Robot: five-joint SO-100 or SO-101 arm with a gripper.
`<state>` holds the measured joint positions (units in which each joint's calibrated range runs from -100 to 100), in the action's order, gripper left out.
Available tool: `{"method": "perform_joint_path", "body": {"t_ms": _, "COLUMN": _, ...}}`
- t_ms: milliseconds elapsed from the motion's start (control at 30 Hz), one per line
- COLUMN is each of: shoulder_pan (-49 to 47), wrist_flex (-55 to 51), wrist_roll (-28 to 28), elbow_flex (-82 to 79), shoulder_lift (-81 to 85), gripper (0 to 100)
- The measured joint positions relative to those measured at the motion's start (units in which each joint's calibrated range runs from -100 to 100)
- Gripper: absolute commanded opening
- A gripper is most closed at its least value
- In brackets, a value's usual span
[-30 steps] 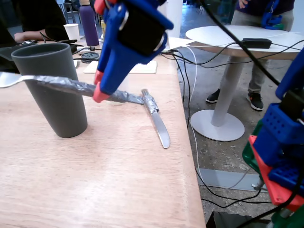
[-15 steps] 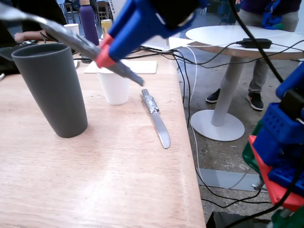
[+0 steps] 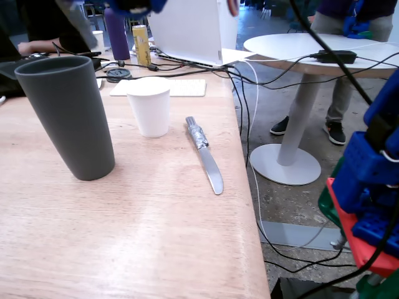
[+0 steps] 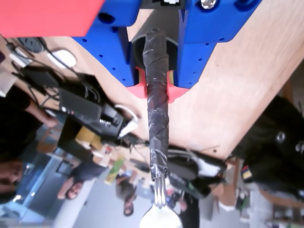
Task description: Grab the fork and place it in gray glass
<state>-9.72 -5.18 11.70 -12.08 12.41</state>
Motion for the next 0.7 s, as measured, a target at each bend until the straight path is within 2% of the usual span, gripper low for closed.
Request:
{"method": "perform_joint_path", "body": {"t_ms": 133, "shoulder_pan": 0.0, "wrist_flex": 0.5, "wrist_roll": -0.15, "elbow_flex": 12.98, "shoulder_lift": -8.21, "gripper": 0}}
{"method": "perform_joint_path", "body": {"t_ms": 233, "shoulder_pan": 0.0, "wrist_flex": 0.5, "wrist_roll": -3.03, "elbow_flex": 19.12, "shoulder_lift": -12.19, "gripper": 0}}
{"method": "perform_joint_path", "body": {"t_ms": 333, "shoulder_pan": 3.19, "wrist_flex": 0.5, "wrist_roll": -5.47, "elbow_flex": 20.74, "shoulder_lift": -15.82, "gripper": 0}}
{"method": "perform_joint_path", "body": {"t_ms": 467, "shoulder_pan": 9.58, "wrist_flex": 2.9, "wrist_roll": -5.47, "elbow_flex": 20.74, "shoulder_lift": -21.27, "gripper": 0}}
{"method": "perform_joint_path", "body": {"t_ms": 567, "shoulder_pan": 9.86, "wrist_flex": 10.19, "wrist_roll": -5.47, "elbow_flex": 20.74, "shoulder_lift": -24.99, "gripper": 0}}
{"method": "perform_joint_path", "body": {"t_ms": 700, "shoulder_pan": 9.77, "wrist_flex": 11.84, "wrist_roll": -7.03, "elbow_flex": 20.83, "shoulder_lift": -26.72, "gripper": 0}}
